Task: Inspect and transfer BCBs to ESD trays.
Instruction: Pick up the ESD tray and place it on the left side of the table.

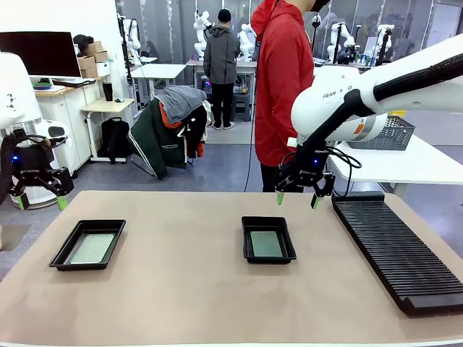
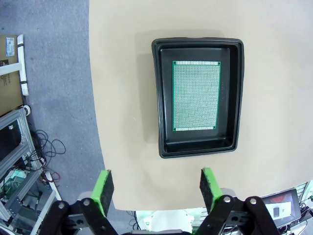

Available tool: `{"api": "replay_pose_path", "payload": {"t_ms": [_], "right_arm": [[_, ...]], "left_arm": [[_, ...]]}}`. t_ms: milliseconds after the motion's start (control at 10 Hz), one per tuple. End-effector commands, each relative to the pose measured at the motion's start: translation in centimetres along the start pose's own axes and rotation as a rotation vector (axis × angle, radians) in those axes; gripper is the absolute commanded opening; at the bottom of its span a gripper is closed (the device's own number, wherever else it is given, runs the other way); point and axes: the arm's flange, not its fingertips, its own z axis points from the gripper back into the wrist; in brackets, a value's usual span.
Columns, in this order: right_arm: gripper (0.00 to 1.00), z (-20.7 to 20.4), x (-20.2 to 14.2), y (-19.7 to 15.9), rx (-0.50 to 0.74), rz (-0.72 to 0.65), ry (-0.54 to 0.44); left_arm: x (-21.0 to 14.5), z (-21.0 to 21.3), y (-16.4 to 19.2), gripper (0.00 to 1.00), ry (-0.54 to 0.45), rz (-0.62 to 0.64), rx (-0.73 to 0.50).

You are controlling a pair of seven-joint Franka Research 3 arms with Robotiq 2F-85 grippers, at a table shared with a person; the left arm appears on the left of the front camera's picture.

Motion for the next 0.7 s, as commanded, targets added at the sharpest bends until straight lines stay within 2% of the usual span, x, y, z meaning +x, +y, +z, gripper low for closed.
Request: {"api": "replay_pose_path", "payload": {"t_ms": [0,400,500,600], "right_arm": [[1.0,0.1,-0.2,0.1,0.0,0.003,-0.003],[1.0,0.0,0.0,0.0,0.0,0.0,0.0],[1.0,0.7,-0.4,-1.8,0.05,-0.013,0.004],[1.0,1.5,-1.0,-3.5,0.112,-0.012,0.006]], "left_arm": [[-0.1,0.0,-0.1,0.94,-0.004,0.002,-0.002],[-0.1,0.0,-0.1,0.94,-0.004,0.002,-0.002],[0.0,0.0,0.0,0.94,0.0,0.0,0.0],[-0.5,1.2,-2.1,0.94,-0.014,0.004,-0.009]]}}
